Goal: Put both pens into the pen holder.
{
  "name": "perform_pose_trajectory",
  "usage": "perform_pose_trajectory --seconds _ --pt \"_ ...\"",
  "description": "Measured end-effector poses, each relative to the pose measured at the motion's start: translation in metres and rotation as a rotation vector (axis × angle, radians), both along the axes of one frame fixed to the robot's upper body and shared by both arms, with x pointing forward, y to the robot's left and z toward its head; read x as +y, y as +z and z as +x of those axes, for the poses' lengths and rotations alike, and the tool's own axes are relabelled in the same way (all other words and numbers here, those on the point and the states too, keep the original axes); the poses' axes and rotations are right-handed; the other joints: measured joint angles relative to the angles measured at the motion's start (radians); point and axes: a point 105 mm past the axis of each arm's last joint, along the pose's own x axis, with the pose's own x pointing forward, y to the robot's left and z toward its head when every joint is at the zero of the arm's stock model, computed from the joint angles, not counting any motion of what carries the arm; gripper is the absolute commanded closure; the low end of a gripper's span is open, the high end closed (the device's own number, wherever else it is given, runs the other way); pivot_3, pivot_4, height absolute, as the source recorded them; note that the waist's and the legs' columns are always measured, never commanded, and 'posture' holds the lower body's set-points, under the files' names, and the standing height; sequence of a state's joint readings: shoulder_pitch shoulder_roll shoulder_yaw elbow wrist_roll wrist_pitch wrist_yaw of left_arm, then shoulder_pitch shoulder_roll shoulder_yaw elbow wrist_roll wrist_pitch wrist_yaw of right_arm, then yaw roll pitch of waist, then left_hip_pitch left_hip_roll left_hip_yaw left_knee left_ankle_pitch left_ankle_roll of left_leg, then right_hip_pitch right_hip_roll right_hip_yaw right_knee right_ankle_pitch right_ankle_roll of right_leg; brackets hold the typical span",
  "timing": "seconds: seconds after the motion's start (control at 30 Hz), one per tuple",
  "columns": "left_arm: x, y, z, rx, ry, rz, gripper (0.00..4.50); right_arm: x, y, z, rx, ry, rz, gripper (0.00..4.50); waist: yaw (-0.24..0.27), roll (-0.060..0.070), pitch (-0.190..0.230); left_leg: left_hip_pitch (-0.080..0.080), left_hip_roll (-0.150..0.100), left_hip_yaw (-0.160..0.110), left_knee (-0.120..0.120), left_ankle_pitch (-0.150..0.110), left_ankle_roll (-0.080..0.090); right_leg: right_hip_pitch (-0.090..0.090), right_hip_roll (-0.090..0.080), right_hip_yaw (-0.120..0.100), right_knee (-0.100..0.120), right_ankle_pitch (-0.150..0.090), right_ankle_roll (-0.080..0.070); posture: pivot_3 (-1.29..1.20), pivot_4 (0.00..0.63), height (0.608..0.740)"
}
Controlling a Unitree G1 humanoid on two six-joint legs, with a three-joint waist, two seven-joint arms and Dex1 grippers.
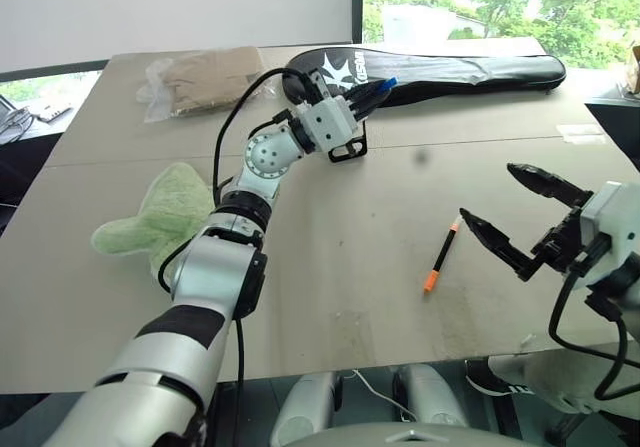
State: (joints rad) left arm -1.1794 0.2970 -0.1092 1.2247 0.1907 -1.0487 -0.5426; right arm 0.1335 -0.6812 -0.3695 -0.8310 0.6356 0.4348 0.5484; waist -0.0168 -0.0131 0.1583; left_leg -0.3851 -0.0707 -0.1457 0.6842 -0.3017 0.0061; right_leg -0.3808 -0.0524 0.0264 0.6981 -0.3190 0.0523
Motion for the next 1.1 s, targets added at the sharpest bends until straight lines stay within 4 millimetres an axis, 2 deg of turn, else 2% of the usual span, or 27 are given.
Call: perform_pose_trajectory --seconds 0.03,0.17,0.23,0.3,0.33,0.37,0.4,0.53,0.6,0.63,0.73,0.8,0.87,1.0,1.1 --pt "0.001 -0.001 0.003 0.002 0.020 0.010 4.46 0.000 -0.001 -0.002 0.002 -0.004 -0.002 0.00 0.000 0.000 0.000 0.000 0.000 0.000 0.000 0.000 0.000 0.000 0.000 0.000 0.000 0.000 0.000 0.00 0.150 0.740" --pt "0.005 -0.006 0.008 0.027 0.055 0.015 3.19 0.001 -0.003 -0.005 0.009 -0.009 -0.006 0.00 -0.002 0.000 0.000 0.000 0.000 0.000 0.000 0.000 0.000 0.000 0.000 0.000 0.000 0.000 0.000 0.00 0.150 0.740" --pt "0.007 -0.008 0.009 0.038 0.061 0.014 2.40 0.001 -0.003 -0.006 0.008 -0.015 -0.007 0.00 -0.001 0.000 0.000 0.000 0.000 0.000 0.000 0.000 0.000 0.000 0.000 0.000 0.000 0.000 0.000 0.00 0.150 0.740" --pt "0.007 -0.007 0.008 0.040 0.053 0.010 1.32 0.000 -0.001 -0.006 0.002 -0.022 -0.007 0.00 -0.001 0.000 0.000 0.000 0.000 0.000 0.000 0.000 0.000 0.000 0.000 0.000 0.000 0.000 0.000 0.00 0.150 0.740" --pt "0.007 -0.005 0.006 0.038 0.037 -0.002 1.19 -0.001 0.000 -0.007 -0.004 -0.028 -0.008 0.00 0.000 0.000 0.000 0.000 0.000 0.000 0.000 0.000 0.000 0.000 0.000 0.000 0.000 0.000 0.000 0.00 0.150 0.740" --pt "0.007 -0.002 0.004 0.037 0.018 -0.016 0.55 -0.001 0.000 -0.007 -0.006 -0.030 -0.009 0.00 0.000 0.000 0.000 0.000 0.000 0.000 0.000 0.000 0.000 0.000 0.000 0.000 0.000 0.000 0.000 0.00 0.150 0.740" --pt "0.006 0.001 0.002 0.036 -0.004 -0.038 0.15 -0.001 0.000 -0.007 -0.006 -0.030 -0.009 0.00 0.000 0.000 0.000 0.000 0.000 0.000 0.000 0.000 0.000 0.000 0.000 0.000 0.000 0.000 0.000 0.00 0.150 0.740" --pt "0.000 0.009 -0.011 0.036 -0.118 -0.100 0.06 -0.001 -0.001 -0.008 0.000 -0.033 -0.011 0.00 -0.001 0.000 0.000 0.000 0.000 0.000 0.000 0.000 0.000 0.000 -0.002 0.000 0.000 0.000 0.000 0.00 0.150 0.740" --pt "-0.007 0.007 -0.014 0.113 -0.185 -0.144 0.06 -0.001 -0.002 -0.008 0.001 -0.035 -0.014 0.00 -0.001 0.000 0.000 0.000 0.000 -0.001 0.000 0.000 0.000 0.000 -0.002 0.000 0.000 0.000 0.000 0.00 0.150 0.740" --pt "-0.010 0.005 -0.014 0.176 -0.213 -0.177 0.06 -0.002 -0.002 -0.008 0.003 -0.036 -0.015 0.00 -0.002 0.000 0.000 0.000 0.000 -0.001 0.000 0.000 0.000 0.000 -0.002 0.000 0.000 0.000 0.000 0.00 0.150 0.740" --pt "-0.021 -0.017 -0.021 0.564 -0.307 -0.281 0.06 -0.006 -0.014 -0.011 0.057 -0.047 -0.023 0.00 -0.009 0.001 0.000 0.000 0.002 -0.001 0.000 0.000 0.000 0.000 -0.002 0.001 0.000 0.000 0.000 0.00 0.150 0.740" --pt "-0.032 -0.041 -0.041 0.820 -0.304 -0.210 0.06 -0.015 -0.026 -0.019 0.124 -0.063 -0.055 0.00 -0.018 0.001 0.000 -0.001 0.002 -0.002 -0.001 0.000 0.000 0.000 -0.002 0.004 0.000 0.000 0.000 0.00 0.150 0.740" --pt "-0.041 -0.054 -0.051 1.017 -0.242 -0.154 0.06 -0.024 -0.035 -0.026 0.181 -0.074 -0.086 0.00 -0.017 0.001 0.000 -0.001 0.002 -0.002 0.001 0.000 0.000 0.000 -0.002 0.004 0.000 0.000 0.000 0.00 0.150 0.740" --pt "-0.064 -0.051 -0.069 1.336 -0.128 0.035 0.06 -0.046 -0.047 -0.046 0.284 -0.083 -0.139 0.00 0.000 0.001 -0.001 0.005 0.001 0.000 0.002 0.000 0.001 0.007 0.002 0.001 0.001 0.000 0.000 0.00 0.150 0.740" --pt "-0.082 -0.049 -0.078 1.448 -0.034 0.219 0.06 -0.056 -0.051 -0.056 0.315 -0.084 -0.174 0.00 0.002 0.001 -0.001 0.008 0.001 0.000 0.002 0.000 0.001 0.009 0.003 0.002 0.000 0.000 0.000 0.00 0.150 0.740"
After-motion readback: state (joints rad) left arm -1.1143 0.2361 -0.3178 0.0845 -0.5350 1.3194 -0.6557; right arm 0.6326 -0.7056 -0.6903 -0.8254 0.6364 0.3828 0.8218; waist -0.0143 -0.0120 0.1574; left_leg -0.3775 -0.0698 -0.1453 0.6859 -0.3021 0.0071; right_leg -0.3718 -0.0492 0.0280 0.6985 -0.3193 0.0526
